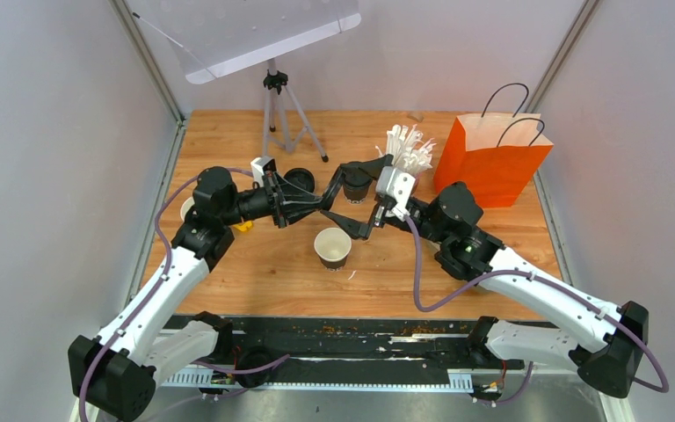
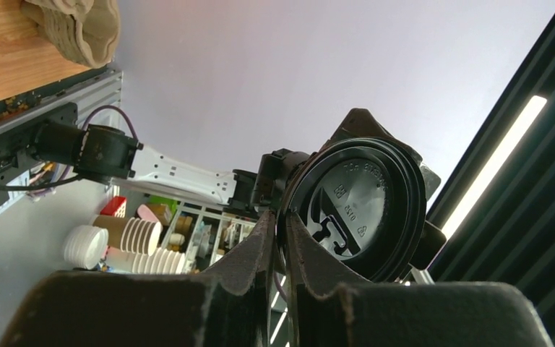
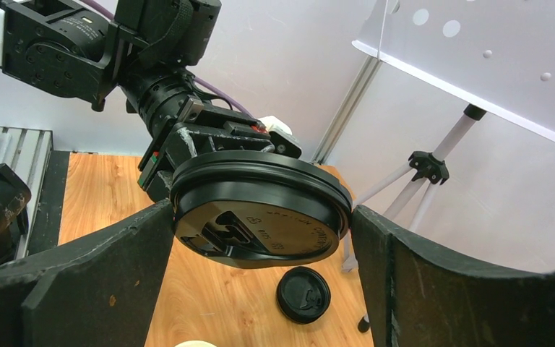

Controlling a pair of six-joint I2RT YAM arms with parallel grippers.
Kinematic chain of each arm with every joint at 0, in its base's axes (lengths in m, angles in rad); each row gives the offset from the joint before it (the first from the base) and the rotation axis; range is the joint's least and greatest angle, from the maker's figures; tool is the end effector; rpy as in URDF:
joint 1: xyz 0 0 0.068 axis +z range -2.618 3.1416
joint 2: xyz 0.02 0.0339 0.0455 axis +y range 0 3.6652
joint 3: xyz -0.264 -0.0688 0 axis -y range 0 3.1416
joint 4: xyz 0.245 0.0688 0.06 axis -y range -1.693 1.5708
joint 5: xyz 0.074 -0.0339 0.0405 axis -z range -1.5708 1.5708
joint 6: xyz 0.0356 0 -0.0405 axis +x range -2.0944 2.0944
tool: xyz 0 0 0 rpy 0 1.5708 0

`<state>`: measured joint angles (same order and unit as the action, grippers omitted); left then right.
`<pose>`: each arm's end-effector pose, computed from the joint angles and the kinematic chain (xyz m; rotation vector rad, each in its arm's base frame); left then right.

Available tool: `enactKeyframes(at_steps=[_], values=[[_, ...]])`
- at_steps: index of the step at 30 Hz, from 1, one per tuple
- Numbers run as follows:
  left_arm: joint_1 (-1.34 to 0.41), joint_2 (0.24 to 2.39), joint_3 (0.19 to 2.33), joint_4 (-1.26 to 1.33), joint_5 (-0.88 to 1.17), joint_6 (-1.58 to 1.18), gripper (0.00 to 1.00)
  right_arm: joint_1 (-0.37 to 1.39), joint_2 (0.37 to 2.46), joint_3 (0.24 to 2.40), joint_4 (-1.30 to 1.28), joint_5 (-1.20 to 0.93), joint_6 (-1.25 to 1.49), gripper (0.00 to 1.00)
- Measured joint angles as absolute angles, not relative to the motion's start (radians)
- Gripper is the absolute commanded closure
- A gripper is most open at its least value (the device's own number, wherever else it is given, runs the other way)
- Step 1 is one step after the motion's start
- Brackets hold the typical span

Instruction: Pack the takeout coffee

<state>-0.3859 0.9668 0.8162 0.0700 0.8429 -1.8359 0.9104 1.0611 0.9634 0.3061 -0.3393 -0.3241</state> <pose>0.1926 -0.1069 0.3455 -0.7426 2.1479 -2.1540 0.1416 0.2016 0.4020 -1.0376 0.9575 0.7190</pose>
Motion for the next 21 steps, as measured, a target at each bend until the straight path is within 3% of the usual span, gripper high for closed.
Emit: enactKeyframes(at_steps=[5, 11, 17, 19, 21], values=[[-0.386, 0.966, 0.816, 0.069, 0.833, -1.843, 0.76, 0.914, 1.074, 0.963, 0.322, -0.339, -0.319, 0.13], [-0.386, 0.957, 0.825, 0.041, 0.824, -1.815, 0.42, 0.915, 1.083, 0.963, 0.327, -0.341, -0.288, 0.14], [-0.386, 0.942, 0.903, -0.211, 0.764, -1.562, 0.26, 0.915, 1.088, 0.994, 0.207, -0.272, -0.199, 0.15], [-0.386, 0.942, 0.931, -0.312, 0.724, -1.454, 0.06, 0.915, 1.089, 1.018, 0.141, -0.233, -0.15, 0.16], [-0.386, 0.945, 0.957, -0.414, 0.682, -1.344, 0.0, 0.915, 1.09, 1.048, 0.062, -0.194, -0.096, 0.16]])
